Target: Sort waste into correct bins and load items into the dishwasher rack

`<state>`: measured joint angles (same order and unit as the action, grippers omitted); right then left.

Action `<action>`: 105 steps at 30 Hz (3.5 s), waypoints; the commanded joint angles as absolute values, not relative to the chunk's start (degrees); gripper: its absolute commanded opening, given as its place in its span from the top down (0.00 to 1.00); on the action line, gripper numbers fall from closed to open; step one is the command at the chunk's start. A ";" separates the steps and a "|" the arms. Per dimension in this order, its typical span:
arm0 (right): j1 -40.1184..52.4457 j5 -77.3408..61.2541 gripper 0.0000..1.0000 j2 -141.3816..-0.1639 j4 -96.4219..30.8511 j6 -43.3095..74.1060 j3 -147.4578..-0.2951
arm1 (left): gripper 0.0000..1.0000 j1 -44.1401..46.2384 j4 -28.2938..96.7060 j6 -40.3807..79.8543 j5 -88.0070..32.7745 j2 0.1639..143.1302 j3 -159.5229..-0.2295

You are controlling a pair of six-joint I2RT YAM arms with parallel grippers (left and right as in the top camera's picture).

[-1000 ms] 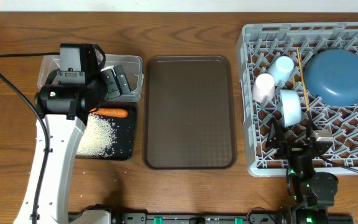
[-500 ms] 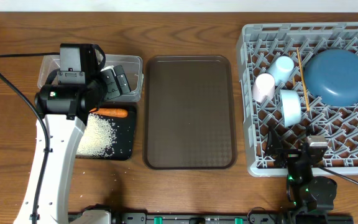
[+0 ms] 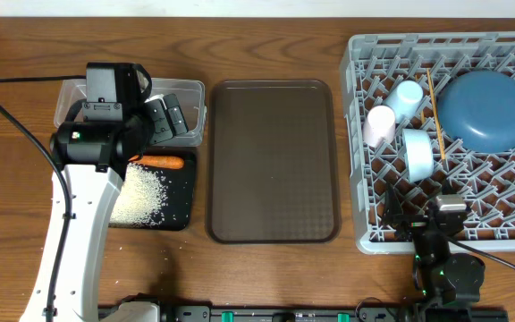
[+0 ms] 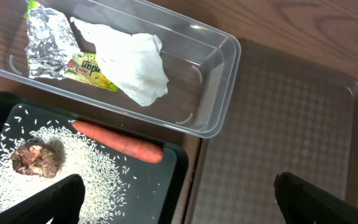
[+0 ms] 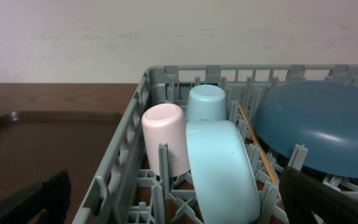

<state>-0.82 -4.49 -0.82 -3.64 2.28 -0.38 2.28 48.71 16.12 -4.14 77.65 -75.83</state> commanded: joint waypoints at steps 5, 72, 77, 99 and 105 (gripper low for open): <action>-1.43 -4.54 0.01 -0.27 -3.90 1.19 -0.30 | 0.02 2.00 48.82 15.53 -4.05 77.82 -76.40; -1.43 -4.54 0.01 -0.38 -3.90 1.19 -0.32 | 0.02 2.00 52.75 15.53 -3.44 60.66 -75.94; -1.43 -4.56 0.01 -0.38 -3.90 1.19 -0.32 | 0.02 2.07 57.08 15.53 -3.46 51.55 -75.81; -1.43 -4.54 0.01 -0.38 -3.90 1.19 -0.32 | 0.02 2.04 35.18 16.69 -3.53 32.38 -36.75; -1.43 -4.54 0.01 -0.38 -3.90 1.19 -0.32 | 0.02 2.04 14.22 18.39 -4.14 28.16 -22.87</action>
